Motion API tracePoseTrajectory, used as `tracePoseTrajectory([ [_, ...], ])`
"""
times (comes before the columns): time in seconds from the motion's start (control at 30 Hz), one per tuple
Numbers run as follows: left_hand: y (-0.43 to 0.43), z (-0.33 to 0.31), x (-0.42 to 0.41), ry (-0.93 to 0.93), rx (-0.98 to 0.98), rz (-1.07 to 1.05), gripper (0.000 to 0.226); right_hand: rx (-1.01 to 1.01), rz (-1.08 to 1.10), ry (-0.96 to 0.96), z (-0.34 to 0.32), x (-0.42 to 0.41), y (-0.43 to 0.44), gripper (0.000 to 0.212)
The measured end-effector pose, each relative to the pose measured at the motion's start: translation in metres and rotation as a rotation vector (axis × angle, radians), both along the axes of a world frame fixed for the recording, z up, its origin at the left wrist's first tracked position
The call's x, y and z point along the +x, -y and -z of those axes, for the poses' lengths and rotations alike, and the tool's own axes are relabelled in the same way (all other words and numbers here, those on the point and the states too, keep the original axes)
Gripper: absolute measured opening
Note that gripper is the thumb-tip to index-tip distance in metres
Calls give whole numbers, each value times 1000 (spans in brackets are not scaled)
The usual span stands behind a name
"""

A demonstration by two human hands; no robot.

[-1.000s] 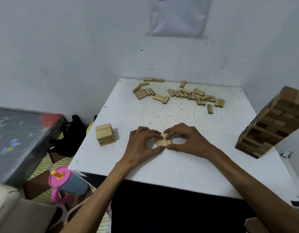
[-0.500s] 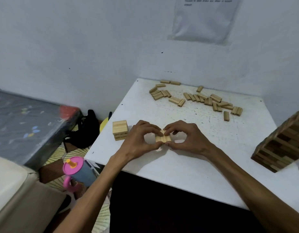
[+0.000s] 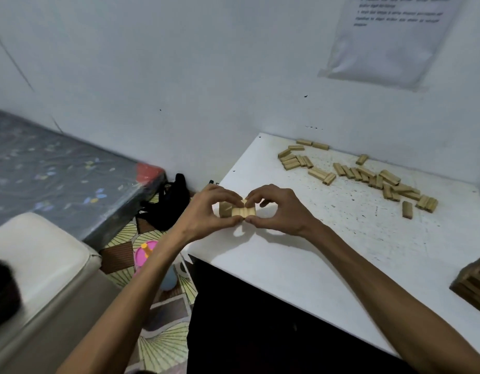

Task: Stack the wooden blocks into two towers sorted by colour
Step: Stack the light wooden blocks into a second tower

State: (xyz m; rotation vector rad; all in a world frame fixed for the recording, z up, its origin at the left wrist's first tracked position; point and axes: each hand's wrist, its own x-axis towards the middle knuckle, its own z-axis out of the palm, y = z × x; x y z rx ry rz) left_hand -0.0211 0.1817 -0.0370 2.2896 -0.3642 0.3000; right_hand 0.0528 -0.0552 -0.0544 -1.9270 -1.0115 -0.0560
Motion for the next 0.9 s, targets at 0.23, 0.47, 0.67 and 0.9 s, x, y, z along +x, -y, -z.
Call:
tracePoseTrajectory([
  [0.23,-25,6,3,-75,-90,-123,46,-46,9,-12,-1,9,-29,37],
  [0.47,-28,10,7,-78,-87,-93,60,-108,45,-38,1,14,-35,45],
  [0.67,-34,18,11,-93,-92,-103,61,-131,45,-43,1,13,-37,45],
  [0.9,-35,19,14,-104,-85,-108,62,-139,56,-35,2,15,-38,45],
])
